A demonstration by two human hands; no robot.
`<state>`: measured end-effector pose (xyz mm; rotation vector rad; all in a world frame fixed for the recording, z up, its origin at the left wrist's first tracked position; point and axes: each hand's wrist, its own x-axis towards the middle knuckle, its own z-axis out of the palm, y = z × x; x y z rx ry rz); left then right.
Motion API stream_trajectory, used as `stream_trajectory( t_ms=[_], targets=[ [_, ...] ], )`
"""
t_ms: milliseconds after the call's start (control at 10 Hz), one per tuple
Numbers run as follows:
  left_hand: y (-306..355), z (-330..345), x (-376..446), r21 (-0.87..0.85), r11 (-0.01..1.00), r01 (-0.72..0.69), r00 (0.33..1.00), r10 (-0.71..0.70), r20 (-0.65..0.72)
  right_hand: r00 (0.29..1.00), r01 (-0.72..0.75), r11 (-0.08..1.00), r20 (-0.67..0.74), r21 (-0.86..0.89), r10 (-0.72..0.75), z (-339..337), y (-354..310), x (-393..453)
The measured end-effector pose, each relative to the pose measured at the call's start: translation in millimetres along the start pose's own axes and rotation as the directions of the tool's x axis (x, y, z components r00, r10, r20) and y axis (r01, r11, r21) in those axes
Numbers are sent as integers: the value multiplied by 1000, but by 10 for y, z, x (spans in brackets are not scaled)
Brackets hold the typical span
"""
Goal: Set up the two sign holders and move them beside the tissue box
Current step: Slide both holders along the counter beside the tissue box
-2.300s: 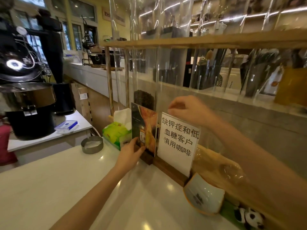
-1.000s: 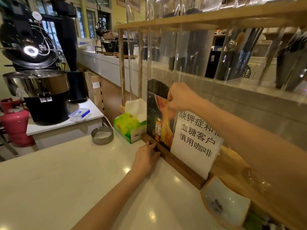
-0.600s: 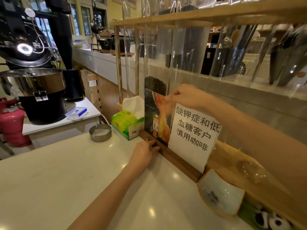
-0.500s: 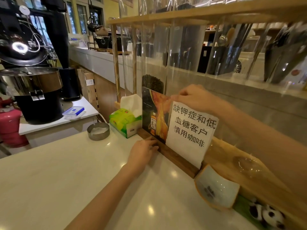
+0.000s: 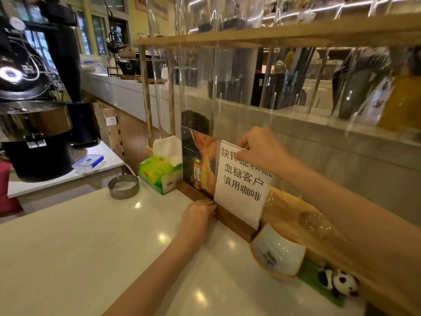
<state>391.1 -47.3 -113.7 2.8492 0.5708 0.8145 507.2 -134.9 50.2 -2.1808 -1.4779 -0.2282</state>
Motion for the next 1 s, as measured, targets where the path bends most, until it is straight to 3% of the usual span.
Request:
stream_trajectory(
  t_ms=[200,600,800,900,1000],
  targets=[
    [-57,59,22,-26,1000,1,1000,-1,0,1000,-2,1000,-1,-13,2,-2,-13,-1],
    [-72,113,39,-69,988,142,985,-134,104,1000,1,1000,30,-3,0,-23,-11,-30],
    [26,-77,35,-199,949,245,950,-193,245,991,19,999,133,-32,-14,-89,-23,-14],
    [48,-292,20,-288,882,372,921,-313,232,985,1,998,173,-68,11,-152,-27,0],
    [43,-573,-41,-371,830,416,908,-400,123,995,14,1000,98,-7,-14,-220,-92,-50]
  ],
)
